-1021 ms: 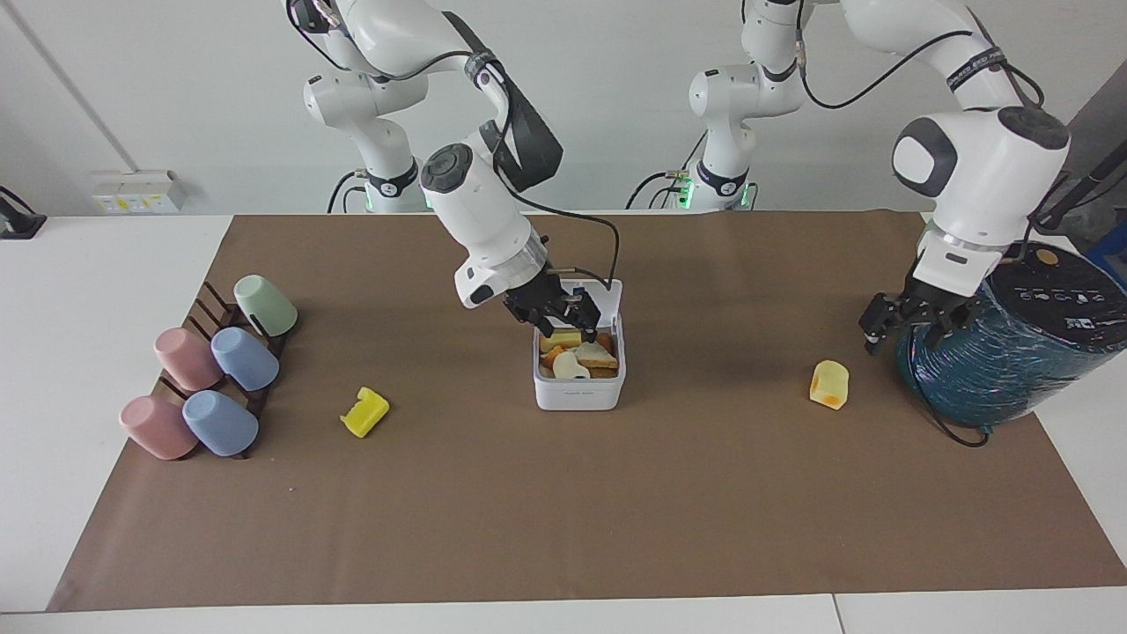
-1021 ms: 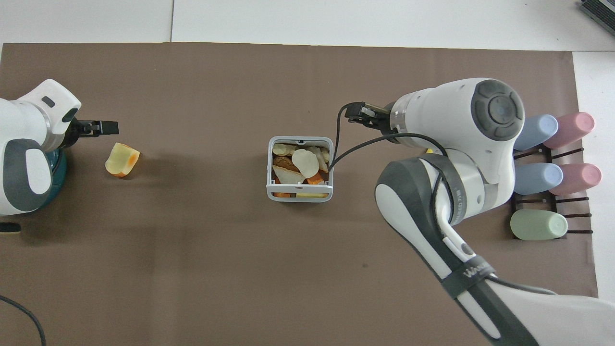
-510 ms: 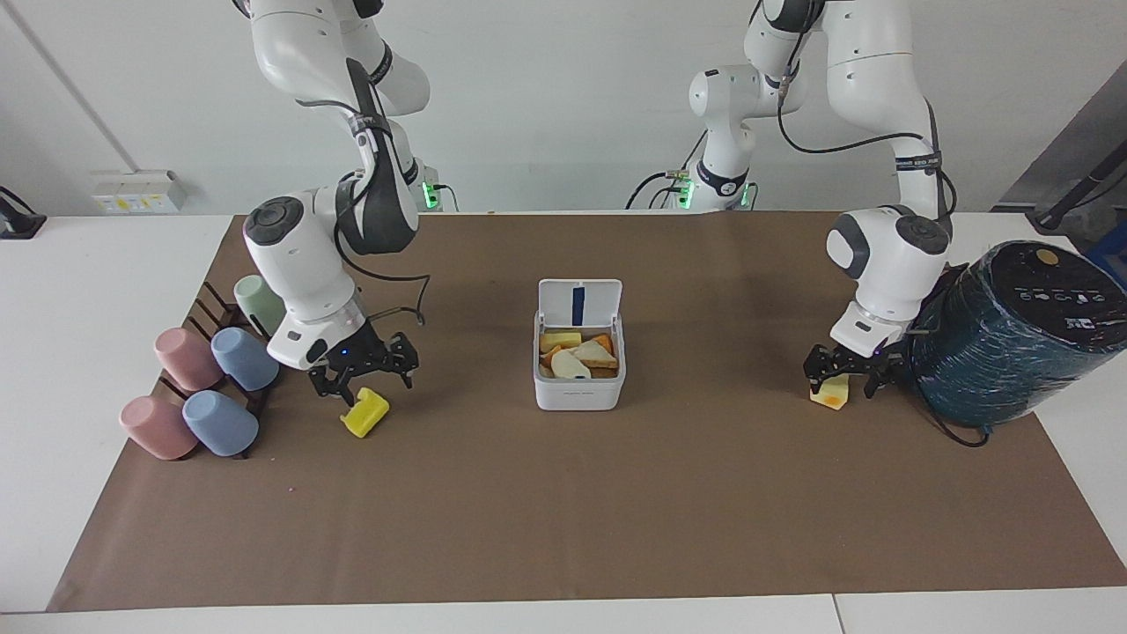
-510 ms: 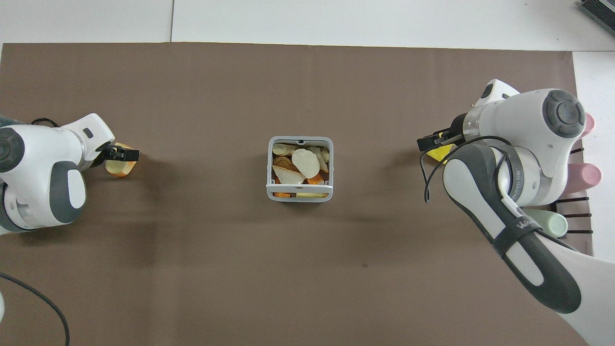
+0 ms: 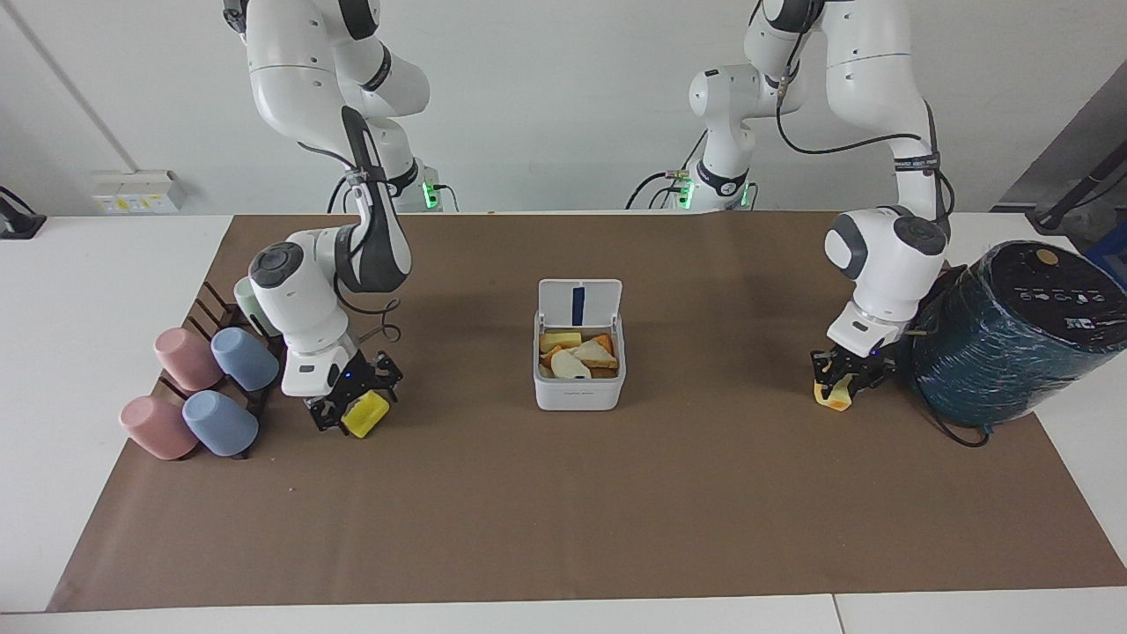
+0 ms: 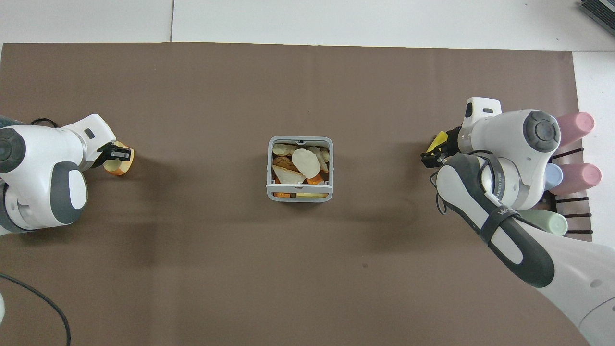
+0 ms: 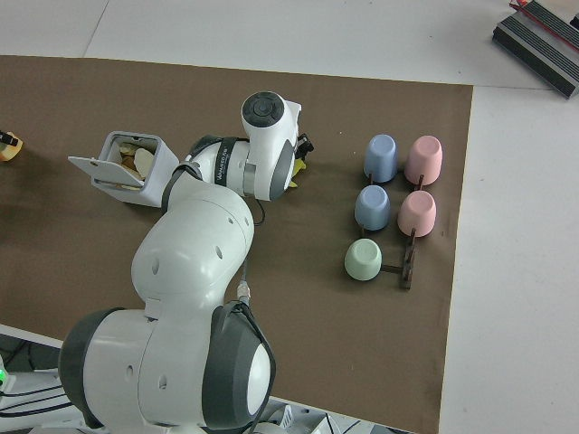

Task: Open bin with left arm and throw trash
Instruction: 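Carry the yellow sponge over the bin and release it with the left gripper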

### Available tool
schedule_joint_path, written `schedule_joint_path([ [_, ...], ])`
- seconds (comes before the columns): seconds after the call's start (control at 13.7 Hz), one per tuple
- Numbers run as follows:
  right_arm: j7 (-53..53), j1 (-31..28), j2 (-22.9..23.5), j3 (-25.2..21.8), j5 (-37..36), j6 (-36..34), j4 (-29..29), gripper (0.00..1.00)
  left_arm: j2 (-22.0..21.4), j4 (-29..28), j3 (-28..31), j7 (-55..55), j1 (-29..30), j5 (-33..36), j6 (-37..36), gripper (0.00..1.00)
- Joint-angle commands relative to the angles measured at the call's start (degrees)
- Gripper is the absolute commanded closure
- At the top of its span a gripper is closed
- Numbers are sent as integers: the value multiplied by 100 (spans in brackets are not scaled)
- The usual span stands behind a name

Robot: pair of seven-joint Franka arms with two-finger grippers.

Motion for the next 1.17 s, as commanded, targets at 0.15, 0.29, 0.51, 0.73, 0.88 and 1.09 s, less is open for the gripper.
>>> schedule_joint_path([
  [0.15, -102, -112, -59, 53, -93, -122, -78, 0, -779, 60, -42, -544, -34, 71, -754, 100],
  [0.29, -102, -165, -77, 53, -93, -245, -87, 0, -895, 445, -86, -870, -278, 71, -1369, 100],
  [0.51, -93, -191, -77, 53, -277, -307, -69, 33, -878, 1140, -86, -1834, -937, 62, -2302, 100],
  [0.73, 83, -183, -77, 53, -313, -342, -43, 100, -842, 1212, -86, -3092, -1772, 71, -2198, 100],
  [0.88, 424, -139, -86, 53, -322, -386, -8, 100, -833, 1186, -86, -3332, -2351, 62, -1936, 100],
  [1.09, 1135, -95, -182, 114, -322, -981, 386, 100, -798, 1186, -104, -3341, -2967, 27, -1479, 100],
])
